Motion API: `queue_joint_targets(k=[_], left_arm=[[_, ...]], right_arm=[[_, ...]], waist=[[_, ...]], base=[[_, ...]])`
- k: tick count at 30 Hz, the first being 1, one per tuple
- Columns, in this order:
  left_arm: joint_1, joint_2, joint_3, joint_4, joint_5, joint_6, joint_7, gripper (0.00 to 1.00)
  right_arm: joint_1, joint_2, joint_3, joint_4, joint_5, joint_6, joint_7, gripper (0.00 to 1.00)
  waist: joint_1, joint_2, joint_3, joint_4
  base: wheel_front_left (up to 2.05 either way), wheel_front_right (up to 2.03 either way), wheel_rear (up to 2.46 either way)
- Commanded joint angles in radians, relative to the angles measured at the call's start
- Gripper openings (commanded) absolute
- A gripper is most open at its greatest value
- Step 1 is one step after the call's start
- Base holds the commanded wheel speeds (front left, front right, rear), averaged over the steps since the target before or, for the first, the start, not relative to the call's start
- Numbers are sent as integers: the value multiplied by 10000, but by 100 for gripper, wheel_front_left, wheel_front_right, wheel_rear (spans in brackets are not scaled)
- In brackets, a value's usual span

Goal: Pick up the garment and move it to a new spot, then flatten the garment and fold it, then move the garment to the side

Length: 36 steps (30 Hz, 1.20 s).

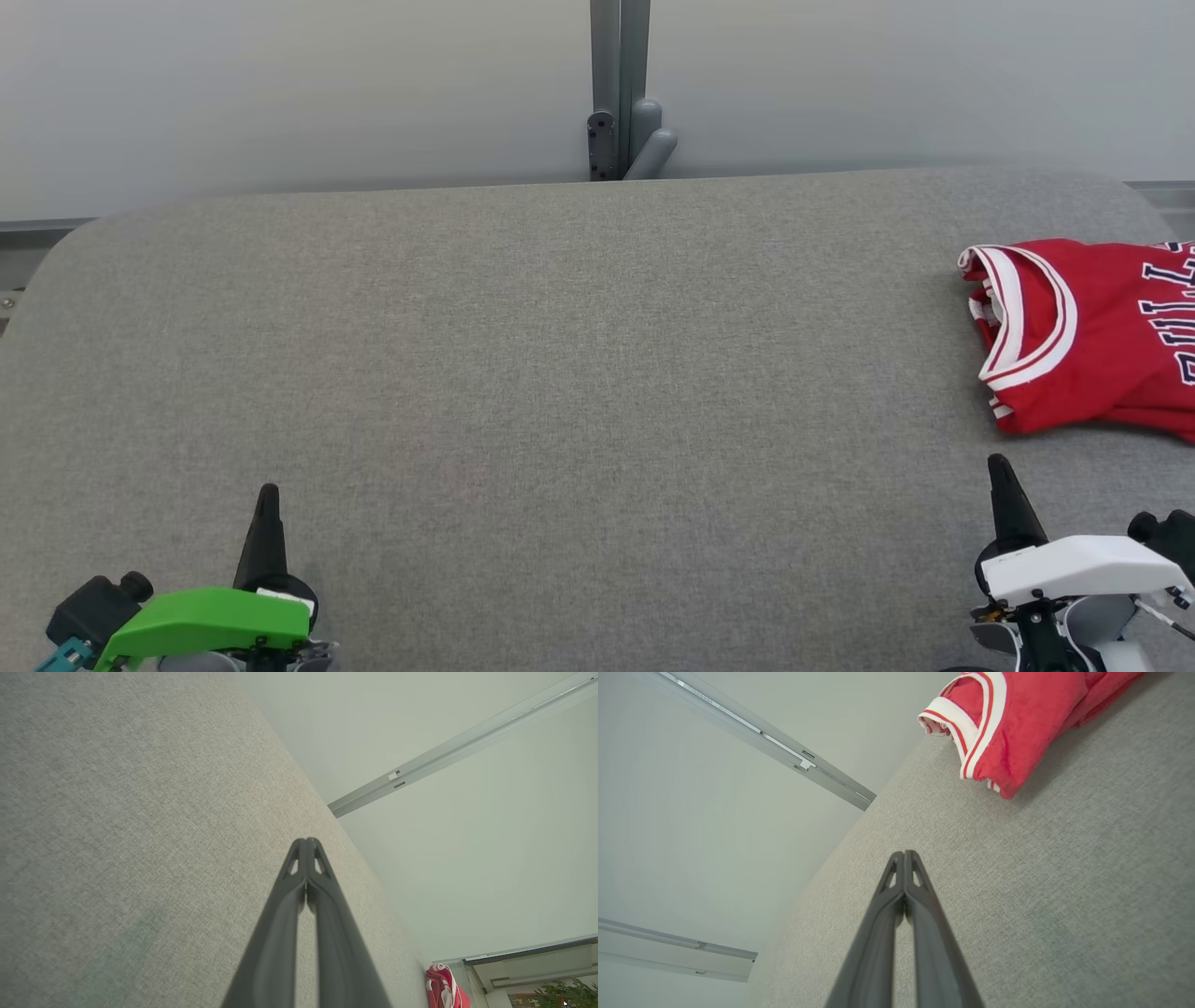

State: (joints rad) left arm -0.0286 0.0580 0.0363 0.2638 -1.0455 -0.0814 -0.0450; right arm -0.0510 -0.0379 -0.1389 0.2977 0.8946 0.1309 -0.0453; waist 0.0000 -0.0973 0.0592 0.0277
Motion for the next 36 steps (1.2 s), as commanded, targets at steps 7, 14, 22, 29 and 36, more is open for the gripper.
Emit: queue_joint_targets(k=[7, 14, 22, 29, 36], left_arm=[[-413, 23, 182, -178, -865, 81, 254, 0], [-593, 7, 291, -228, -1612, 127, 463, 0], [-731, -5, 392, -261, -2218, 178, 644, 0], [-847, -16, 481, -289, -2779, 215, 820, 0], [-976, -27, 549, -320, -3308, 256, 971, 0]], right_arm=[[-372, -88, 39, 0, 1117, 0, 245, 0], [-560, -107, 64, 53, 2058, -1, 455, 0], [-715, -123, 89, 95, 2830, -1, 624, 0], [-876, -142, 109, 136, 3557, -1, 795, 0], [-1011, -160, 132, 174, 4247, -1, 937, 0]], waist=[[0, -1, 37, -30], [0, -1, 75, -61], [0, -1, 109, -89], [0, -1, 143, -116], [0, -1, 177, -144]], base=[[0, 0, 0], [0, 0, 0], [0, 0, 0], [0, 0, 0], [0, 0, 0]])
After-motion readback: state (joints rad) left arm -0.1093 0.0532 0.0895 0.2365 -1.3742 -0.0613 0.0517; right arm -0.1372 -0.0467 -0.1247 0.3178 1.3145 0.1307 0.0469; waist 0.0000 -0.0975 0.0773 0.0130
